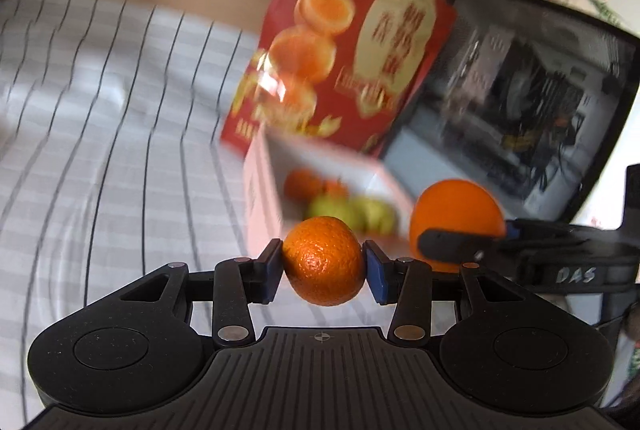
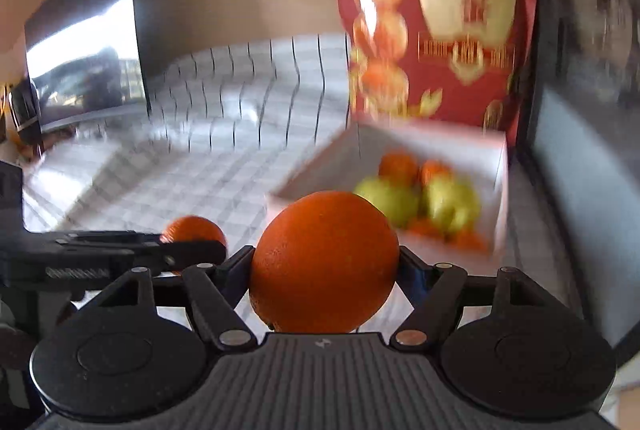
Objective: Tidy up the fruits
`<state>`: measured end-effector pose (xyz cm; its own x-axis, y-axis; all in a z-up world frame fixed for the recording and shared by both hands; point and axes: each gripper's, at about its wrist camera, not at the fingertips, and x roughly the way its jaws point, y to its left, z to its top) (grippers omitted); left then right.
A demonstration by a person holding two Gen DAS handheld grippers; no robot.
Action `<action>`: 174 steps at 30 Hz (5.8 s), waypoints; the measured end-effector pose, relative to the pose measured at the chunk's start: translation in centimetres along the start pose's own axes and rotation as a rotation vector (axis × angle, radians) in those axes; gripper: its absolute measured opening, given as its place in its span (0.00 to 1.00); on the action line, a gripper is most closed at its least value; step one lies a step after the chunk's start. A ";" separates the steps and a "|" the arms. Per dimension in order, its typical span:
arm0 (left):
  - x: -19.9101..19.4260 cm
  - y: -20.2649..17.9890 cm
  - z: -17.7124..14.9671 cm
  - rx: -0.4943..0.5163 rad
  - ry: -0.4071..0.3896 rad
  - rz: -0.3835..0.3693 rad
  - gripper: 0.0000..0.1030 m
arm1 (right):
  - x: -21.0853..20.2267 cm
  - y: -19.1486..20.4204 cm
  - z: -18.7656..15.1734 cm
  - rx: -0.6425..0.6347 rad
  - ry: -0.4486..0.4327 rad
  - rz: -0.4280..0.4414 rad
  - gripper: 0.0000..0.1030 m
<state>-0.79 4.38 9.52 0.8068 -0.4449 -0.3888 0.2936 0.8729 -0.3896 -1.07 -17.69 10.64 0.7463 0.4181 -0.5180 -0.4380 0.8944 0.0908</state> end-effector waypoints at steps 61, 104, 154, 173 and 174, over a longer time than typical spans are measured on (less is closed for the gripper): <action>2.0 2.5 -2.7 0.047 -0.018 0.216 0.46 | 4.0 -2.6 0.4 0.045 0.072 -0.140 0.77; 6.3 -1.2 -6.0 0.201 0.151 0.381 0.53 | 7.5 -2.0 -6.8 0.159 0.076 -0.382 1.00; 6.3 -1.3 -6.0 0.205 0.152 0.381 0.53 | 7.4 -2.2 -6.8 0.150 0.078 -0.369 1.00; 6.2 -1.3 -6.0 0.204 0.151 0.384 0.52 | 7.4 -2.3 -6.8 0.149 0.077 -0.369 1.00; 6.2 -1.3 -6.0 0.203 0.150 0.388 0.52 | 7.4 -2.3 -6.8 0.149 0.077 -0.368 1.00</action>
<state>0.76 -0.73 2.59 0.7981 -0.0887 -0.5959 0.0914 0.9955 -0.0258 1.98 -17.72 0.81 0.7974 0.0571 -0.6007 -0.0663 0.9978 0.0068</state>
